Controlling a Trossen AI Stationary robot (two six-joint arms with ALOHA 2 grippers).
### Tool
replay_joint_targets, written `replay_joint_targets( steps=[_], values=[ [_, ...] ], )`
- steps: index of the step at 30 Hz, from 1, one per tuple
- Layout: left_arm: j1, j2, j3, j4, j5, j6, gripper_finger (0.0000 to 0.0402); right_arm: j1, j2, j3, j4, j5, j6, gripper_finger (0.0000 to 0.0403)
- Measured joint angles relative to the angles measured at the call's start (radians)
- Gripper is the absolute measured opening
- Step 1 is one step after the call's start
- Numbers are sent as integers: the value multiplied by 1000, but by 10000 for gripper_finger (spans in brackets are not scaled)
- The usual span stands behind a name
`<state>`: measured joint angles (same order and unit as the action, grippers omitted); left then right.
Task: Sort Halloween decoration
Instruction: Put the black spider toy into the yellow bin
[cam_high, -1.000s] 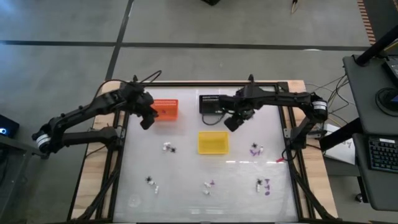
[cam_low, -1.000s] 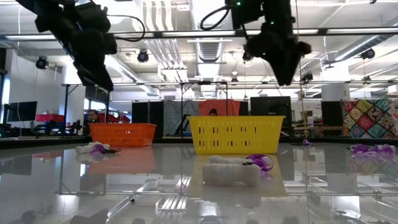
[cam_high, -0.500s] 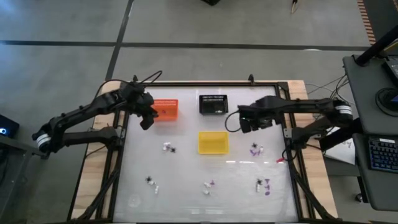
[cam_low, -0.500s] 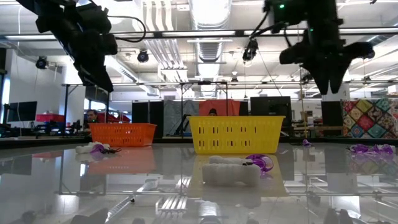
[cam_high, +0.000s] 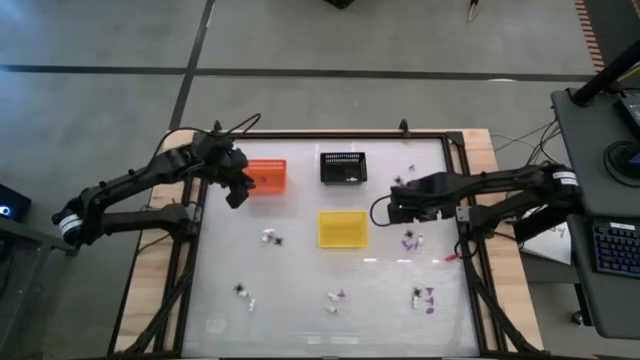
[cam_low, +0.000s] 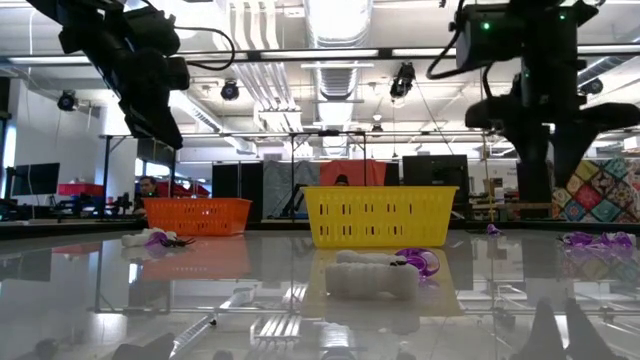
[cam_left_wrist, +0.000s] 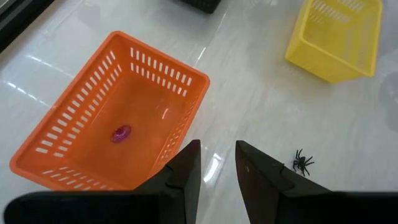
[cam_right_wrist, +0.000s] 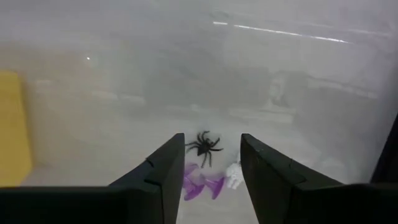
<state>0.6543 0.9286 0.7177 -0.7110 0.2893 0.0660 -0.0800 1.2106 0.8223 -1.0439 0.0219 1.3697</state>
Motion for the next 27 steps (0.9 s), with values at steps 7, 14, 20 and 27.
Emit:
replay_joint_targets(
  steps=[7, 14, 20, 27],
  values=[
    [0, 1, 0, 1, 0, 0, 82, 10, 34, -29, 53, 1, 43, 151],
    [-1, 1, 0, 0, 0, -8, 82, 13, 104, -42, 94, -13, 62, 151],
    [-1, 1, 0, 0, 0, -23, 82, 37, 178, -42, 110, -50, 61, 151],
    [-1, 1, 0, 0, 0, -23, 82, 63, 214, -43, 115, -67, 63, 151]
  ],
)
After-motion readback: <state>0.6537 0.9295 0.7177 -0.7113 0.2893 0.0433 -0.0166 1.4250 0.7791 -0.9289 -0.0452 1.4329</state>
